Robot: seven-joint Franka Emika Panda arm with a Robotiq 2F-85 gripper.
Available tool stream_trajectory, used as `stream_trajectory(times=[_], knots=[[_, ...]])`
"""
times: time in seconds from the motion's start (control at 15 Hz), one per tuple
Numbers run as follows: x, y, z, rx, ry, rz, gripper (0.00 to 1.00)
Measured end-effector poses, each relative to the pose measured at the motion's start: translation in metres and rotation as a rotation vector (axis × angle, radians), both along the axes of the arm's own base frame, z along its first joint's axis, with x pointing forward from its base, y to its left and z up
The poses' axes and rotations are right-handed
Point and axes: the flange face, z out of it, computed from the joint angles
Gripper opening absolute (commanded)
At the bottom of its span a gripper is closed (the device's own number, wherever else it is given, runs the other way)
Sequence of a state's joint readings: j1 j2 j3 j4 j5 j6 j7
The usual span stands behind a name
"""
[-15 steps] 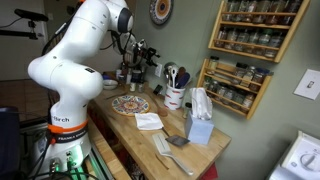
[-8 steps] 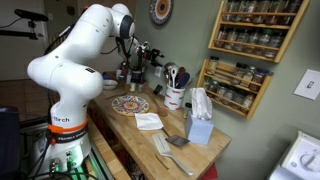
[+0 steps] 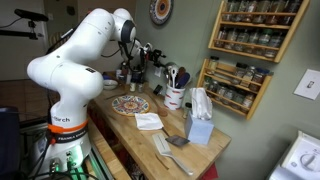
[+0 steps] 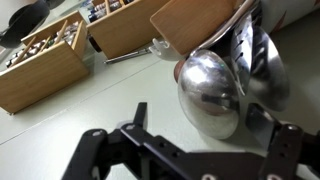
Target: Put the big soup ladle on the yellow chopping board
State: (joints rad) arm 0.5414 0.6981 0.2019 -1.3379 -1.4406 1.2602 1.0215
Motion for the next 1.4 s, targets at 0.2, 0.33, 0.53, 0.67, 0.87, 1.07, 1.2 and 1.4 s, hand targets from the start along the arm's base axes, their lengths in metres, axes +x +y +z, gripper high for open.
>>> stream_trajectory(times=[0.2, 0.33, 0.53, 0.67, 0.87, 1.07, 1.2, 1.4], knots=[[0.003, -0.001, -0.001, -0.020, -0.015, -0.020, 1.00], [0.005, -0.001, -0.003, -0.032, -0.021, -0.032, 1.00], [0.008, -0.002, -0.005, -0.055, -0.037, -0.046, 1.00], [0.011, -0.004, -0.007, -0.073, -0.049, -0.056, 1.00], [0.016, -0.008, -0.007, -0.094, -0.067, -0.071, 1.00], [0.020, -0.012, -0.004, -0.103, -0.083, -0.092, 0.74], [0.022, -0.016, 0.000, -0.105, -0.092, -0.107, 0.58], [0.023, -0.019, 0.002, -0.110, -0.099, -0.122, 0.35]])
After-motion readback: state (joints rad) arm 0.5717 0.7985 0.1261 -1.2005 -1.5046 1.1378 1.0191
